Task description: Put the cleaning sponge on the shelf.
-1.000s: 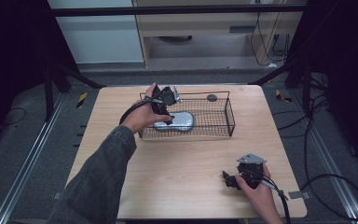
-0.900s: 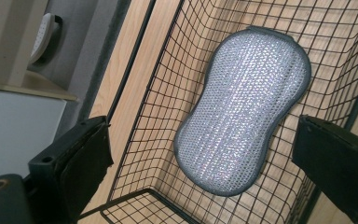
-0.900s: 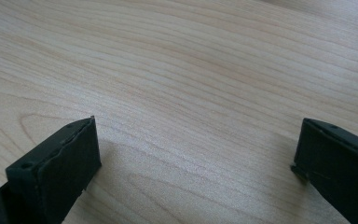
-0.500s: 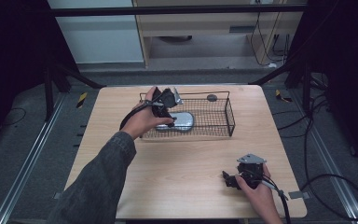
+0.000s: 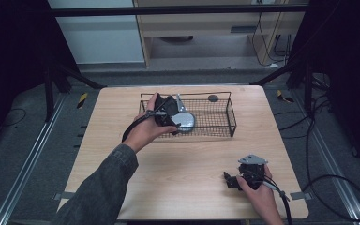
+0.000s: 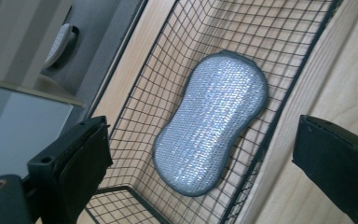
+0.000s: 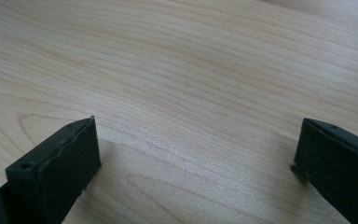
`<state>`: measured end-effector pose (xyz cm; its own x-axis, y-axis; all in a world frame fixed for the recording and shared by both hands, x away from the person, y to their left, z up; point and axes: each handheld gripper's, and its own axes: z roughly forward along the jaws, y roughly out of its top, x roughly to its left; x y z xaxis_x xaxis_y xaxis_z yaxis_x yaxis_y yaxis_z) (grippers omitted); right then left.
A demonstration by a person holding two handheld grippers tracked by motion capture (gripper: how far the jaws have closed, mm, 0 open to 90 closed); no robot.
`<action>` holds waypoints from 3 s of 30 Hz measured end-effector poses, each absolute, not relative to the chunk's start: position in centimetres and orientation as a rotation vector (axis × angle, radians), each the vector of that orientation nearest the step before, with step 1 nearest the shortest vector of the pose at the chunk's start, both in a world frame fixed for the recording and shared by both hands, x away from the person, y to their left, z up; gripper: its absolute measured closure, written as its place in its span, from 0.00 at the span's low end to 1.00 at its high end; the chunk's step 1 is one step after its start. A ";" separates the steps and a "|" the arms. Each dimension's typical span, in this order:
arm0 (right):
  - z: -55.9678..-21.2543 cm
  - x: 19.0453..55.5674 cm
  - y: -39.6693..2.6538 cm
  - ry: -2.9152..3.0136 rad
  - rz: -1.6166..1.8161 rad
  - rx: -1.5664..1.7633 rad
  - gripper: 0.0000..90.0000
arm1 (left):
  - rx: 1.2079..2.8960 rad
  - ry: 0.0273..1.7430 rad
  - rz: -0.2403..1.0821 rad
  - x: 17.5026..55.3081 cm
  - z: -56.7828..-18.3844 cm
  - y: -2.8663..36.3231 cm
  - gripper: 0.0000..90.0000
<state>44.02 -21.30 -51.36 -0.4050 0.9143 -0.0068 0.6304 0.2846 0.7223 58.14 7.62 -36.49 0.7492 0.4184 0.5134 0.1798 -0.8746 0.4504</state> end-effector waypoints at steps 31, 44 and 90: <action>-51.4 44.0 -21.3 2.133 0.906 1.392 0.00 | 2.442 0.485 0.768 50.5 -39.2 7.4 0.04; -51.4 44.0 -21.3 2.132 0.907 1.392 0.00 | 2.404 0.537 0.715 47.9 -40.8 9.5 0.04; -51.4 43.8 -21.2 2.129 0.909 1.396 0.00 | 2.332 1.122 0.699 51.1 -47.6 26.8 0.05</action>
<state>43.84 -21.22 -51.37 -0.3977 0.9175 -0.0031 0.6323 0.2765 0.7237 51.06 26.79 -47.57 0.5389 0.8063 0.2439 0.5744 -0.5635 0.5937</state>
